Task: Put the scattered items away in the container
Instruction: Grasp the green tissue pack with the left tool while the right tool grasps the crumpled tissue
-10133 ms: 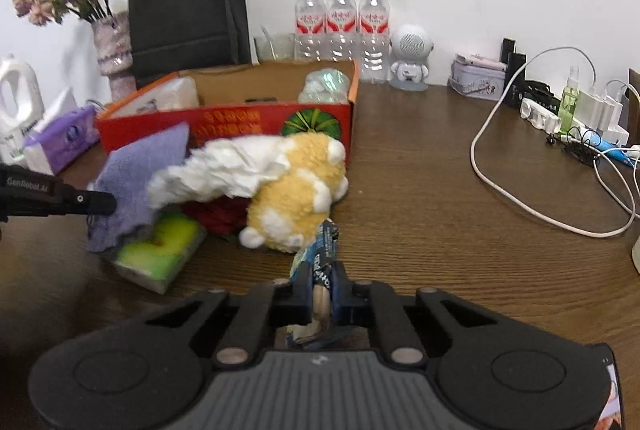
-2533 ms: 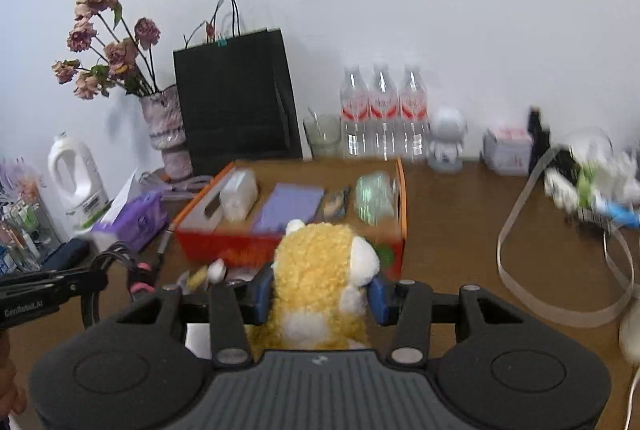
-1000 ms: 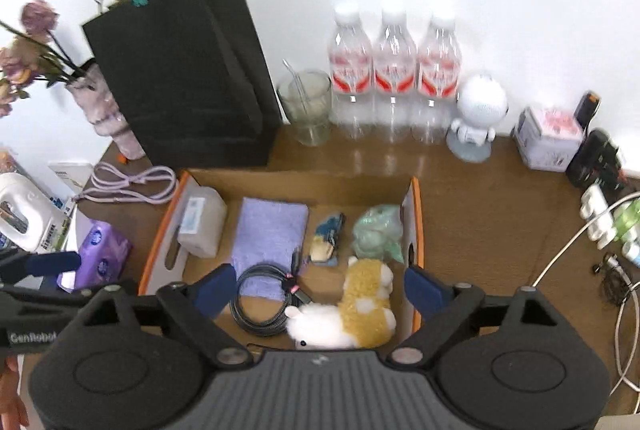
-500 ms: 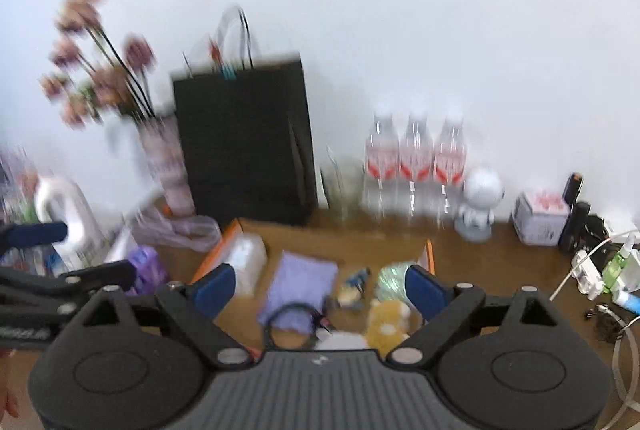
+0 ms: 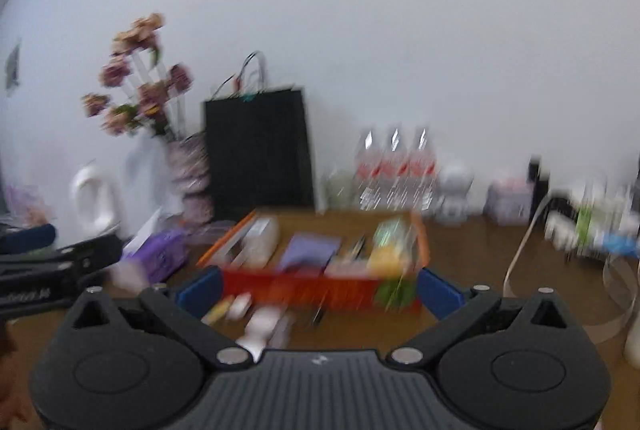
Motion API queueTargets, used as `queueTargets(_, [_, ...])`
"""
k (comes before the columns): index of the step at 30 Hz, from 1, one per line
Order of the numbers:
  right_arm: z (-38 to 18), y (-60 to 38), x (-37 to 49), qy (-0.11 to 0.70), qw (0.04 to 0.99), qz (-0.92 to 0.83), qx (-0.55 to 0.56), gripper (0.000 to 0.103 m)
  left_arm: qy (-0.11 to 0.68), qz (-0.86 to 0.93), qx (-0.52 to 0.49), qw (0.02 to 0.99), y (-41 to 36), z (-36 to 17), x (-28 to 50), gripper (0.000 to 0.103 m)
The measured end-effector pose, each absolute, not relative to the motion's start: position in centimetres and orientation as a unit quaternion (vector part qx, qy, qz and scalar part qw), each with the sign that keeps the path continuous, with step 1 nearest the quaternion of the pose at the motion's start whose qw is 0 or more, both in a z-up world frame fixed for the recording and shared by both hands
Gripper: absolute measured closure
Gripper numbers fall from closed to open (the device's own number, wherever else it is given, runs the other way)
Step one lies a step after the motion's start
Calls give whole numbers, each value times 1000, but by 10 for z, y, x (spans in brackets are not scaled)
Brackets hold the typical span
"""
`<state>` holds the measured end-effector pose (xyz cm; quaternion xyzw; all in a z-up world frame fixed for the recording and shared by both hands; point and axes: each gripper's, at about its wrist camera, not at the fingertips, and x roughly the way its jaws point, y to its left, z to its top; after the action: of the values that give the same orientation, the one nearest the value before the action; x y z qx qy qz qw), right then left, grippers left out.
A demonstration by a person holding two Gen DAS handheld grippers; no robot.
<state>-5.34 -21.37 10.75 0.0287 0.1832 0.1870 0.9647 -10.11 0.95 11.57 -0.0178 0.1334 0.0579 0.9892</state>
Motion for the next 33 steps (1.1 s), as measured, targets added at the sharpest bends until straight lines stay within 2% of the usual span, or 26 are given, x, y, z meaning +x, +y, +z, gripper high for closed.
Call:
queueTargets(3, [74, -216, -92, 213, 955, 205, 2, 0, 180, 24, -9, 983, 7, 94, -134, 0])
queueTargets(7, [52, -213, -128, 243, 943, 227, -18, 0, 191, 31, 59, 979, -2, 78, -162, 0])
queueTargets(20, [37, -215, -128, 251, 937, 241, -16, 3, 252, 17, 48, 966, -10, 40, -135, 0])
queueTargets(25, [31, -220, -90, 288, 928, 239, -1, 26, 264, 0, 22, 964, -5, 36, -108, 0])
queueTargets(31, [27, -217, -24, 292, 935, 203, 2, 41, 312, -52, -33, 948, -9, 48, -45, 3])
queueTargets(33, [15, -210, 0, 317, 928, 197, -21, 70, 325, -66, -38, 943, -17, 49, -22, 7])
